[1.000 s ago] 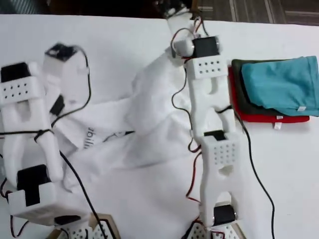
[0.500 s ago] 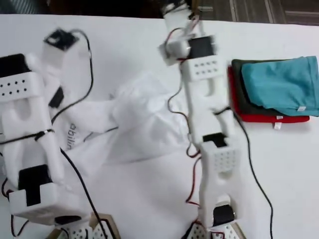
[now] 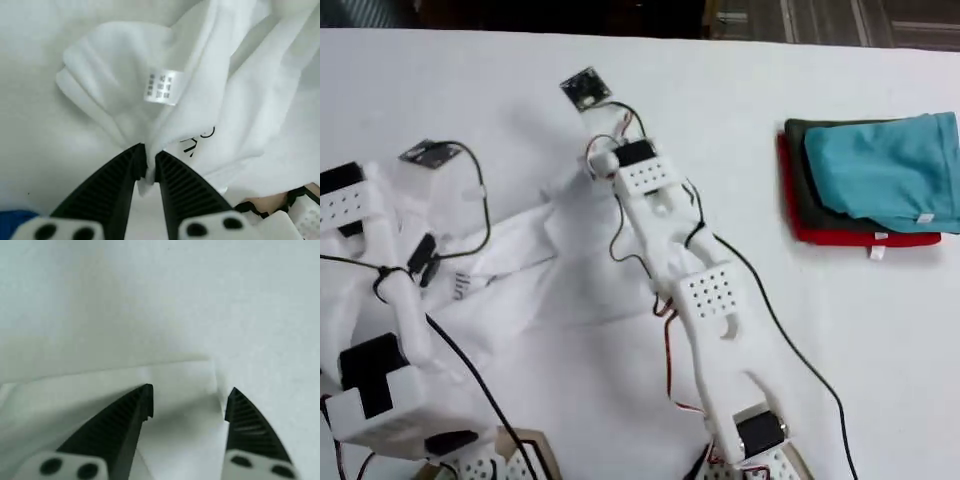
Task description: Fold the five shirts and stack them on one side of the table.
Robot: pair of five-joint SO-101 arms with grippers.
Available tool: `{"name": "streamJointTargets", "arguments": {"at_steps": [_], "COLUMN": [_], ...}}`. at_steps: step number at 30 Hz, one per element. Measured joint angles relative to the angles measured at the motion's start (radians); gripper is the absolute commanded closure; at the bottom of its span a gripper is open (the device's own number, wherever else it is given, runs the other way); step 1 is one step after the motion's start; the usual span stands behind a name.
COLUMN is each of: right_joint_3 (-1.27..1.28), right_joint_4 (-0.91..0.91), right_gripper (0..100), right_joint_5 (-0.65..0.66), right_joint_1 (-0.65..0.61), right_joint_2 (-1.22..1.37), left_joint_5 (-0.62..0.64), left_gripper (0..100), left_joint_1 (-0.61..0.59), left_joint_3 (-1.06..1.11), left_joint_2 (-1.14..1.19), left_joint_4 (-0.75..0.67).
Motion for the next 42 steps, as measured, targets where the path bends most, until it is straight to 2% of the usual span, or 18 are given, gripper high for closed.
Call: {"name": "streamJointTargets", "arguments": {"at_steps": [5,7,10,12,15,18,23,29,42], "right_joint_3": [-0.06,-0.087,-0.129,-0.153,-0.196,-0.284,-0.525,-0.546,-0.546], "right_joint_4": [0.121,0.186,0.305,0.388,0.506,0.628,0.707,0.747,0.796], "right_gripper": [75.3,81.5,98.8,95.4,98.1,97.9,97.9,97.9,97.9], "right_joint_5": [0.115,0.193,0.333,0.417,0.454,0.402,0.183,0.012,-0.018], "right_joint_1": [0.014,0.017,0.018,0.021,0.038,0.063,0.106,0.112,0.115], "right_joint_2": [0.015,0.015,0.017,0.017,0.017,0.021,0.02,0.017,-0.235], "left_joint_5": [-0.003,-0.003,-0.003,-0.003,-0.003,-0.003,-0.003,-0.003,-0.003], "left_gripper": [97,97,97,97,97,97,97,97,97], "left_joint_1": [-0.021,-0.021,-0.021,-0.021,-0.021,-0.02,0.014,0.1,0.126], "left_joint_3": [0.0,0.0,0.0,0.0,0.0,0.0,0.063,0.167,0.198], "left_joint_2": [-0.031,-0.064,-0.117,-0.157,-0.199,-0.21,-0.213,-0.215,-0.215], "left_joint_4": [0.0,0.0,0.0,0.002,0.002,0.002,0.011,0.011,-0.06]}}
